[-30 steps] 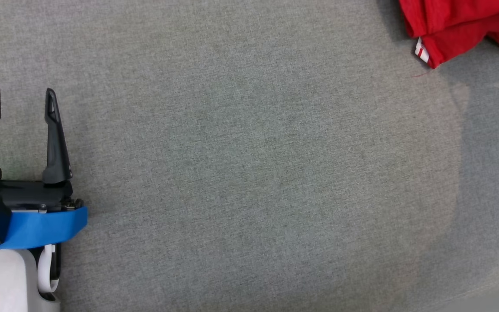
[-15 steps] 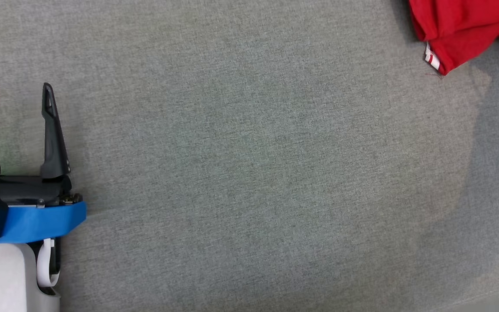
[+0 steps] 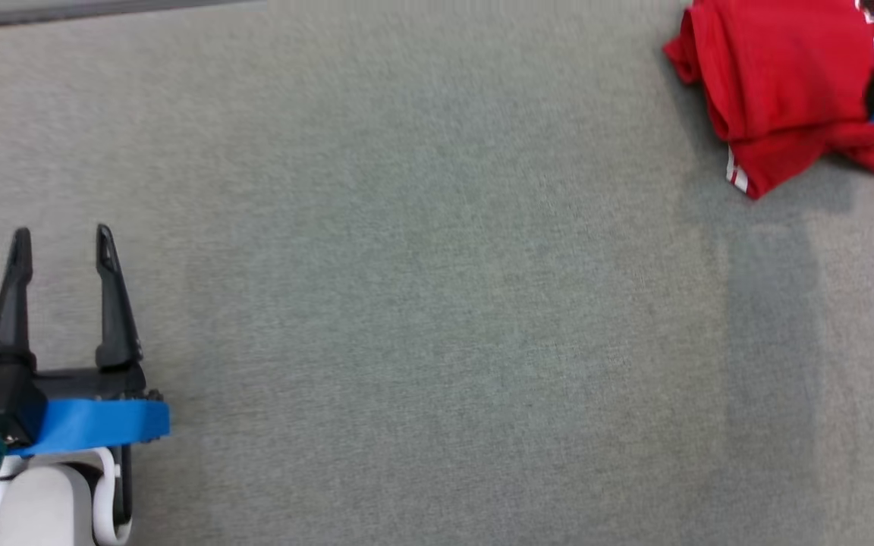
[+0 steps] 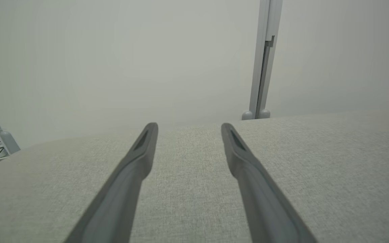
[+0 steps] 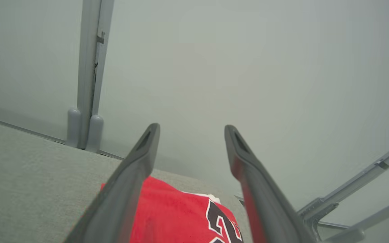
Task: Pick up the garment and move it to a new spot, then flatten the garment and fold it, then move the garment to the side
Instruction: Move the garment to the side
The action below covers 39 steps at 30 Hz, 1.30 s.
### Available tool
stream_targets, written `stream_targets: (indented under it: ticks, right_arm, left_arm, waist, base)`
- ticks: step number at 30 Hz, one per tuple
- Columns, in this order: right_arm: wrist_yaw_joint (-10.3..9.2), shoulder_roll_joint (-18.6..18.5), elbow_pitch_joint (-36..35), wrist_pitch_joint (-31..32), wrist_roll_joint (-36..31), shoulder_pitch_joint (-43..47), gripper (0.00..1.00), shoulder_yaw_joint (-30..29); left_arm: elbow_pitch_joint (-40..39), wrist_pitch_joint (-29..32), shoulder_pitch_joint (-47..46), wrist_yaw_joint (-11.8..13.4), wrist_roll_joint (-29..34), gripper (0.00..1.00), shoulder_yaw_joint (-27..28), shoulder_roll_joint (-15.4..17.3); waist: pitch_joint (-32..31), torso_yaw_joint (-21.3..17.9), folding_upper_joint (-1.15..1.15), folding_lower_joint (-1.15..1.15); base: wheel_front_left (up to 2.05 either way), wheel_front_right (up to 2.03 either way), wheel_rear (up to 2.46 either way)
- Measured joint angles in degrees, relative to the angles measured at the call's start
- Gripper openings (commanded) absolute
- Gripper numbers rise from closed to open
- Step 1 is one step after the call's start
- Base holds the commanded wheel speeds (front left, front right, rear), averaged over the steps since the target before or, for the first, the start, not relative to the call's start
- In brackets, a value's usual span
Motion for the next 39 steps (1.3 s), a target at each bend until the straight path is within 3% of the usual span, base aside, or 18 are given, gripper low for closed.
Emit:
stream_targets:
  ticks: [16,39]
  right_arm:
    - [-0.01,10.62,-22.98,-0.25,5.04,25.24,1.00,-0.22]
    - [-0.01,18.59,-34.49,-0.25,3.36,53.36,1.00,-8.70]
  left_arm:
    - [4.81,-0.08,6.34,0.41,-0.98,1.00,-0.02,-2.23]
    - [9.07,-0.08,10.06,0.36,-1.40,1.00,-0.77,-3.58]
  waist:
    - [-12.44,5.66,-0.01,-0.01]
    - [-20.27,6.47,0.00,0.00]
  base:
    - [0.00,0.00,0.00]
    - [0.00,0.00,0.00]
